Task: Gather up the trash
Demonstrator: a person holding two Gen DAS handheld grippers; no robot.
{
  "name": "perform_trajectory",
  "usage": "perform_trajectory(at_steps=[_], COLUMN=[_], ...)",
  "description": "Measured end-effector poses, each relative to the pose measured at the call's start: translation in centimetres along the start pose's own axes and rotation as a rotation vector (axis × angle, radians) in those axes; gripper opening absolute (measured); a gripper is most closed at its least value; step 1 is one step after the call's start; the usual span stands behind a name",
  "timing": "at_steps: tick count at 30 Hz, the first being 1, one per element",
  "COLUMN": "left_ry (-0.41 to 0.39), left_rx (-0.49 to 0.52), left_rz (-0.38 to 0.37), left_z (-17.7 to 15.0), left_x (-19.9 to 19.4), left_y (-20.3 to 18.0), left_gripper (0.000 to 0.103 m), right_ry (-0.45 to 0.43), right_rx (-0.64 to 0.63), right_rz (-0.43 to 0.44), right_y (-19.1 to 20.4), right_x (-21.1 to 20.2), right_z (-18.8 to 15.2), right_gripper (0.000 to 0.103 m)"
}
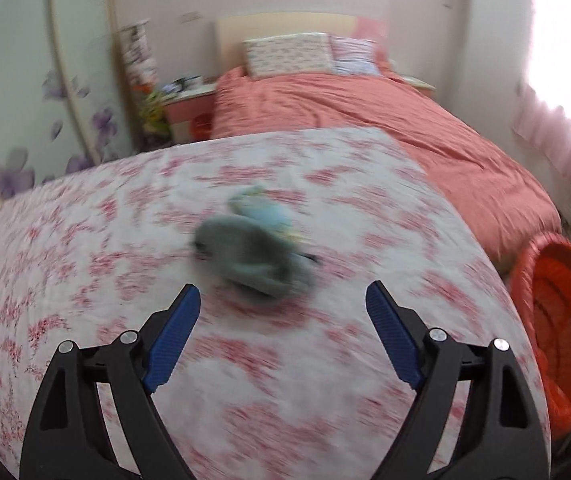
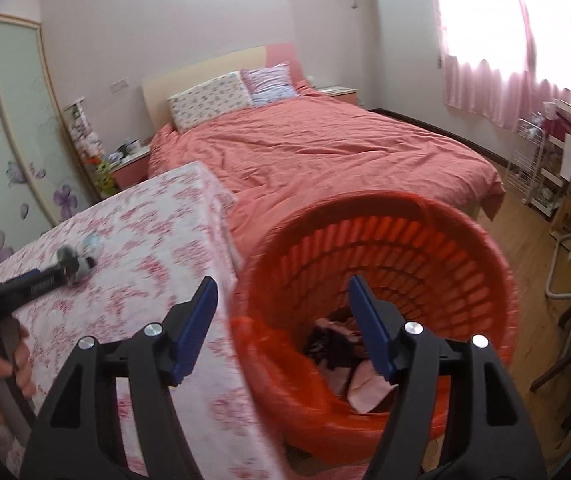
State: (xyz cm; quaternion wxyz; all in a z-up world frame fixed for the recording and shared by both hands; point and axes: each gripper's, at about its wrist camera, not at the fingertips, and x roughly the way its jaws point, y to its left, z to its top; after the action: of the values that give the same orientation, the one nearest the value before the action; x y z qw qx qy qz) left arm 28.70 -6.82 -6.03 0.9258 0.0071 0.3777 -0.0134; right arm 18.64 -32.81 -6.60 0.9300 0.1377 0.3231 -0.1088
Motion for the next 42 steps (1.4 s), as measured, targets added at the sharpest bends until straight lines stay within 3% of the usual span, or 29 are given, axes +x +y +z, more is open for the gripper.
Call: perform_trajectory(at_steps=[6,9,11,13,16,27,34,37,41,42], left_ry=[0.034,0.087,0.105,0.102,0.100,0.092,0.105,0.101,0.097,0.095], left_rx=[-0.058,-0.062,-0.081,-0.081,-0.083,-0.088,-0.125,-0.136,-0.133,-0.130], left_rz=[-0.045,-0.069,-0.094,-0.107,-0.128,-0.053,-0.057,-0.073,-0.081,-0.083], left_z=[2.0,2.2,2.1,1.9,1.4,-0.8,-1.8,-1.7,-1.8,-1.8], left_x=[2.6,4.2,4.7,4.5,3.9,1.0,0.6,0.6,0.6,0.6], left_y=[1.9,2.0,2.4,2.7,4.0,13.5,17.9,18.2,17.9,17.9], left_gripper=[0.069,0.053,0.033,0.021,0.014,0.013,0.014,0.020,0.045,0.046], right_ry=[0.029,0.038,0.043,0.047,0.050,0.093,0.179,0.194,0.218,0.227], right_rx=[-0.049,-0.076,-0.091,-0.105,-0.121,-0.193,-0.178,-0.222,-0.266,-0.267], right_rz=[0.033,0.042,0.047,0.052,0.061,0.170,0.282,0.256,0.207,0.202], right_y=[3.7,5.0,5.8,6.5,7.6,14.8,21.6,24.7,27.3,27.4], right_x=[1.4,1.9,2.1,2.3,2.6,5.4,10.7,12.9,15.5,15.9], right_z=[-0.4,-0.4,-0.5,-0.5,-0.5,-0.7,1.2,1.7,2.3,2.5], right_gripper=[0.066,0.066,0.066,0.066,0.066,0.066,0.061,0.061,0.055,0.054])
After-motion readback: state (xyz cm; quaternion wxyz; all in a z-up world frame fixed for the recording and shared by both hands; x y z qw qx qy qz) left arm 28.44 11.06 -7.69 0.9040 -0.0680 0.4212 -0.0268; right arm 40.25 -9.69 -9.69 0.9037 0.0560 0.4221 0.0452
